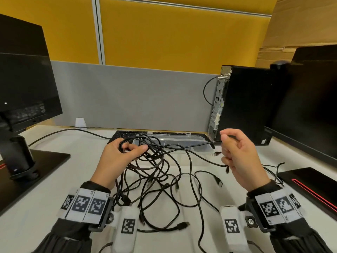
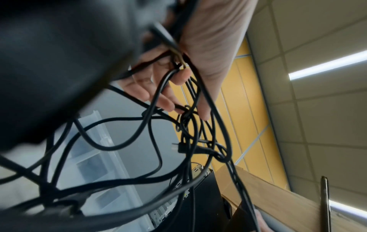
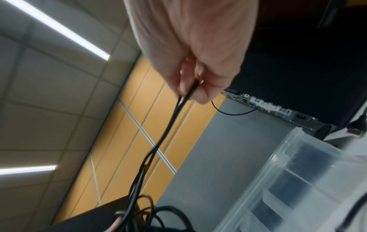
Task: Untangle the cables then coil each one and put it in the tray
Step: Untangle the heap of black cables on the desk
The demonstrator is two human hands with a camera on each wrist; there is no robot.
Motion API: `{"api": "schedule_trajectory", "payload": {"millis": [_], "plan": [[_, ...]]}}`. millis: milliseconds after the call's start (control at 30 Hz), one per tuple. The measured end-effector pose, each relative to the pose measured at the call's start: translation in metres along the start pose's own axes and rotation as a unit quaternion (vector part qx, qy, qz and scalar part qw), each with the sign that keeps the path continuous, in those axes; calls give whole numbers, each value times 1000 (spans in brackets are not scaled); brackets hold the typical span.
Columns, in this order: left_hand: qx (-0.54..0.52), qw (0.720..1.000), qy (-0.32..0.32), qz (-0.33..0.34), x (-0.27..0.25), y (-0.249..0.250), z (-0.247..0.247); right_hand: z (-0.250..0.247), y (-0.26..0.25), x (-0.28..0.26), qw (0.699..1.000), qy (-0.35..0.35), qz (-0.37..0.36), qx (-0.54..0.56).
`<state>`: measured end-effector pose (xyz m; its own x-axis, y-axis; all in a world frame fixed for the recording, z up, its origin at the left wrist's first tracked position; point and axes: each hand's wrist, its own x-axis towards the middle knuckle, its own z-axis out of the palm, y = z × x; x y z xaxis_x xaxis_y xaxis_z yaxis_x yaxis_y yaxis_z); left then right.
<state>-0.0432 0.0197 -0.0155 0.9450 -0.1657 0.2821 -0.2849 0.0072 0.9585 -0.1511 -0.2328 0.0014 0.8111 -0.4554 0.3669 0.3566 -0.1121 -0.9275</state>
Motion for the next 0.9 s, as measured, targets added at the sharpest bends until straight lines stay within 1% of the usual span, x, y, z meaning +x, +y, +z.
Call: {"api": "schedule_trajectory", "payload": {"millis": [67,133,167,200,233,300,333,433,467,500,533,567,600,633,667,700,733,767,800,833,867,900], "plan": [[-1,1000,15,9,-1,-1,2,1,0,-2,1000,12,1,-1],[2,999,35,12,-1,-2,3,3,-1,-1,999,-12,27,-44],[1,999,44,13,-1,-2,2,4,-2,0,996,-30,33,-81],[-4,999,50,12,-1,-2,2,6,-3,1,989,-45,24,-136],[-10,998,55,12,-1,-2,2,9,-6,3,976,-55,-6,-211],[-14,998,64,16,-1,-2,3,17,-12,5,927,-71,-97,-355],[-14,997,70,17,-1,-2,3,24,-18,4,902,-81,-128,-404],[-17,996,89,22,2,-4,1,47,-34,-6,847,-104,-171,-492],[-20,995,95,21,3,-5,0,53,-39,-10,828,-117,-173,-520],[-23,995,98,22,3,-5,0,58,-40,-15,807,-139,-159,-552],[-26,995,99,23,3,-5,-1,61,-40,-19,777,-168,-130,-592],[-29,995,96,25,3,-5,0,64,-38,-22,736,-200,-94,-640],[-33,995,94,27,3,-5,0,65,-33,-23,686,-235,-60,-686],[-38,995,92,26,2,-5,1,67,-26,-22,647,-269,-28,-713],[-45,995,91,24,1,-5,1,69,-18,-21,634,-303,7,-711],[-52,994,89,22,1,-5,2,70,-10,-19,657,-334,49,-674],[-58,994,86,20,1,-4,2,70,-5,-16,710,-354,98,-600],[-63,994,86,18,1,-3,2,70,-2,-13,777,-358,149,-496],[-69,994,88,16,1,-2,1,69,-2,-11,840,-338,200,-374],[-73,993,92,14,1,-2,1,67,-4,-9,885,-305,247,-250],[-76,992,95,14,1,0,0,66,-6,-9,910,-272,278,-145],[-80,992,96,16,1,1,0,66,-6,-8,922,-249,287,-75]]}}
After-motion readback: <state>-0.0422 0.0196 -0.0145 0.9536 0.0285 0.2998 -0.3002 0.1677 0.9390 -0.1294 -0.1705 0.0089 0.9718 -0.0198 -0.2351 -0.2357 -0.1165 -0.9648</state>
